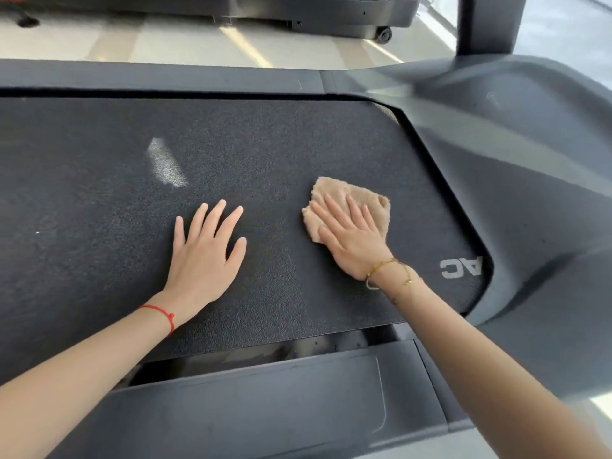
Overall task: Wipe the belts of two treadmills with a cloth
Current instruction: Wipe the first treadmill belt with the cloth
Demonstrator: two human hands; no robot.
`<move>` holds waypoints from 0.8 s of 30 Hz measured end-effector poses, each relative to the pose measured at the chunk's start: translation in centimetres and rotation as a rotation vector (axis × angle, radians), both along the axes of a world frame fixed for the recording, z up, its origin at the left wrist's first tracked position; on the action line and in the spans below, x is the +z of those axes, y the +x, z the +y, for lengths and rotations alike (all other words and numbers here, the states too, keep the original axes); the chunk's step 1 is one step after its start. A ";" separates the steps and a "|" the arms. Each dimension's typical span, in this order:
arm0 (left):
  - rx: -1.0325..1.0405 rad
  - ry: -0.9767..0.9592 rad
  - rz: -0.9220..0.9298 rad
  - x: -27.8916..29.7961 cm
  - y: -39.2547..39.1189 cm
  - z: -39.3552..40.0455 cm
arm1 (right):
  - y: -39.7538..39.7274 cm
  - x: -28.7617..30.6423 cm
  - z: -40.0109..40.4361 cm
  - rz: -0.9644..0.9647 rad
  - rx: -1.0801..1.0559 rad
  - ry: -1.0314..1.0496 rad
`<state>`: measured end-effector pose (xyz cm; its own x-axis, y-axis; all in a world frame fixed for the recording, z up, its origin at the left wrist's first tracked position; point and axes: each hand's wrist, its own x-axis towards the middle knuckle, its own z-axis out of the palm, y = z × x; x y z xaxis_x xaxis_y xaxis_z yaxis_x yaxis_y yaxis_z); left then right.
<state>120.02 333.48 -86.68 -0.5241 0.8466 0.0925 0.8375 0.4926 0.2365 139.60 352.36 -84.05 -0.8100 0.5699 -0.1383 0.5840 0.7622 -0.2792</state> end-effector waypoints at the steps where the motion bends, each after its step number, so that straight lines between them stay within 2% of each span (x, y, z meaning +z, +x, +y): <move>1: 0.025 -0.001 0.001 0.0 -0.4 -0.4 | -0.9 -0.1 -1.5 -0.006 0.081 0.023; 5: 0.139 -0.006 -0.005 0.0 -2.2 -2.8 | -2.4 -0.7 -8.3 0.015 0.431 0.120; 8: 0.234 -0.011 -0.017 -0.1 -3.5 -5.1 | -2.3 -0.8 -8.6 0.053 0.553 0.070; 11: 0.312 -0.030 -0.029 0.0 -4.2 -7.1 | -4.1 -0.7 -5.7 0.057 0.521 0.064; 15: 0.354 -0.036 -0.019 0.3 -4.0 -7.8 | -10.8 -0.4 -0.5 0.010 0.300 0.059; 17: 0.366 -0.039 -0.003 0.2 -4.0 -7.7 | -14.6 -0.4 0.4 -0.003 0.258 0.043; 20: 0.366 -0.038 0.009 0.2 -3.9 -7.4 | -16.8 -0.6 -0.9 -0.006 0.295 0.059; 24: 0.372 -0.036 0.015 0.4 -3.8 -7.4 | -13.0 -0.7 -5.1 0.028 0.516 0.096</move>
<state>116.25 326.04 -86.25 -0.7954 0.6013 0.0760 0.6028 0.7718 0.2024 126.55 347.28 -84.78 -0.9913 0.1053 -0.0792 0.1195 0.9715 -0.2045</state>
